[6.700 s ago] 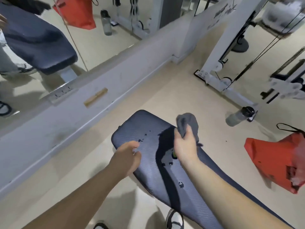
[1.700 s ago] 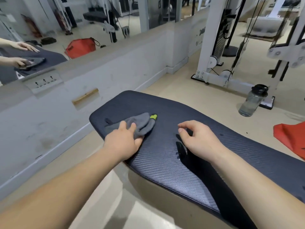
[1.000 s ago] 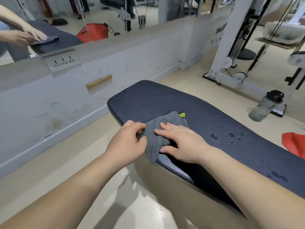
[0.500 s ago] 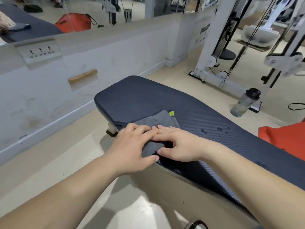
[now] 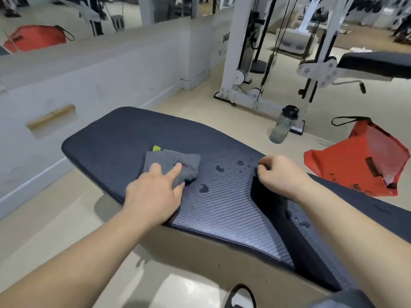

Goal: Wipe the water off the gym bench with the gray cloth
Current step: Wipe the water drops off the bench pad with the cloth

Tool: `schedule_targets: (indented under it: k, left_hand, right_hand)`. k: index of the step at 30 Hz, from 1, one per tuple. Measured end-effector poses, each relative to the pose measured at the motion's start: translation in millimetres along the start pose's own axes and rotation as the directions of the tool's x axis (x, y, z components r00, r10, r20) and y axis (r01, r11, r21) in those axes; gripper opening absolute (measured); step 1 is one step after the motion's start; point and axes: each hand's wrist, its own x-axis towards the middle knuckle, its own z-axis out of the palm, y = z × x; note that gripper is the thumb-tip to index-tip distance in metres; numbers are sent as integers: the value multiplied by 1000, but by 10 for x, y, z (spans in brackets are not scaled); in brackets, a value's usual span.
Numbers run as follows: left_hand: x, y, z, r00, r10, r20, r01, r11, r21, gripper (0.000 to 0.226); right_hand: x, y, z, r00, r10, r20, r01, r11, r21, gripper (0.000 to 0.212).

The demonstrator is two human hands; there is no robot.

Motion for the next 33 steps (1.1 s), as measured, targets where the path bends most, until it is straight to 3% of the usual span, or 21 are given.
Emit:
schedule_targets:
  k: [2,4,9,15,17,20,22,26,28,33]
  left_hand:
    - [83,-1,-11,994,-106,2,106,994,27,58]
    - [35,221,-50,994,-106,-15,106,993,44,61]
    - [-230,714,8,985,170,35,-172,984,51,62]
    - [240,540,-46,994,-93,-48,93,996,-13,53]
    - [119,722,-45,999,-26,-31,25,999,-25,54]
    - [-215,1030,-11,974,224,34,-223,974,-24,63]
    - [-109,1073,8,963,267,28,-266,963,-33,62]
    - [347,881,-16,999,25,-38,-26,999,-31,54]
    - [337,953,-12,999,-15,-43,14,999,-35,55]
    - [-15,1438,32,943,332,24,-327,937,-118,61]
  right_hand:
    - [8,66,4,997,28,69,-24,998,-61,26]
    - [28,104,14,994,24,108,-12,994,-107,25]
    - [65,151,-41,989,8,149,10,993,-120,24]
    - [15,196,-42,989,-15,149,31,994,-107,32]
    - [18,202,-37,989,-14,145,31,993,-113,32]
    - [37,206,-26,994,-8,110,22,992,-123,36]
    - [61,194,-23,997,4,83,6,993,-116,37]
    - [81,207,23,997,2,71,6,995,-105,37]
    - [98,228,28,998,-1,58,7,995,-100,36]
    - [184,285,-15,999,15,48,-12,998,-64,27]
